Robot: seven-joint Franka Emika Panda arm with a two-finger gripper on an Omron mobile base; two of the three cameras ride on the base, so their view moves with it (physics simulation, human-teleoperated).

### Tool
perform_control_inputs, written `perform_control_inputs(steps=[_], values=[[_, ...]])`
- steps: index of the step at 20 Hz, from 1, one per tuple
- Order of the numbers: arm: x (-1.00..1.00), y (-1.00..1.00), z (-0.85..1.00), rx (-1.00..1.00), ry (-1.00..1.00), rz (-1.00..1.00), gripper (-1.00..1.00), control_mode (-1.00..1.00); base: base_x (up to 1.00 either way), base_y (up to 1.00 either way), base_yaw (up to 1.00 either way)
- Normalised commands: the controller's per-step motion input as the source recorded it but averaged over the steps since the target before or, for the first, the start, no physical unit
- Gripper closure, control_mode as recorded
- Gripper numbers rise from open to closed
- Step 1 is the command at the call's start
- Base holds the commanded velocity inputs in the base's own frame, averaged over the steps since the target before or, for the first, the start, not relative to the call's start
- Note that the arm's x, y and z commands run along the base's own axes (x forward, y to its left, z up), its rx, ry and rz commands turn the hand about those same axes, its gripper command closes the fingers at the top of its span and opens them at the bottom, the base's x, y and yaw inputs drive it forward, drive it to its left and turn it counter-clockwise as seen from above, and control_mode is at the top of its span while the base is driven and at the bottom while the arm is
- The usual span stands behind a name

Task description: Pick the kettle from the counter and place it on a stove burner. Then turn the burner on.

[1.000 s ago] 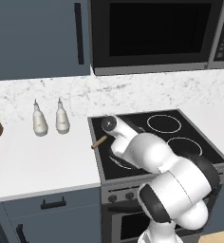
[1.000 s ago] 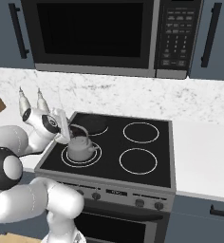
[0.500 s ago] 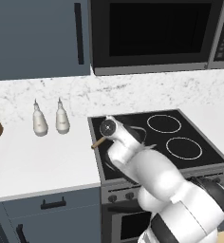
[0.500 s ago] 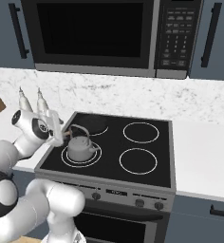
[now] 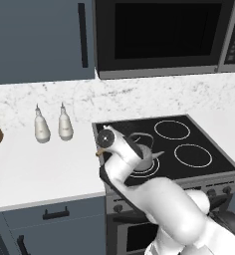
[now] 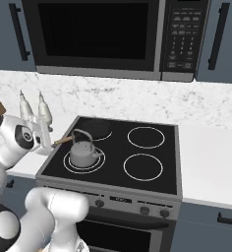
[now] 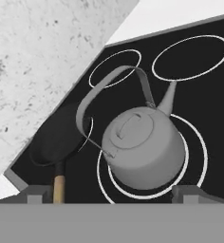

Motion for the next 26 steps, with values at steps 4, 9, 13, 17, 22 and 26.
perform_control_inputs(steps=[4, 9, 13, 17, 22, 26], values=[[-0.77, 0.05, -0.12, -0.13, 0.02, 0.15, -1.0, -1.0, 0.0, 0.0, 0.0], [-0.67, 0.02, -0.42, -0.19, 0.03, 0.2, -1.0, -1.0, 0.0, 0.0, 0.0], [-0.5, 0.15, -0.65, -0.23, 0.04, 0.19, -1.0, -1.0, 0.0, 0.0, 0.0], [-0.31, 0.17, -0.69, -0.23, 0.0, 0.19, -1.0, -1.0, 0.0, 0.0, 0.0], [-0.08, 0.31, -0.59, -0.21, 0.0, 0.13, -1.0, -1.0, 0.0, 0.0, 0.0], [0.0, 0.45, -0.44, -0.16, 0.0, 0.02, -1.0, -1.0, 0.0, 0.0, 0.0]])
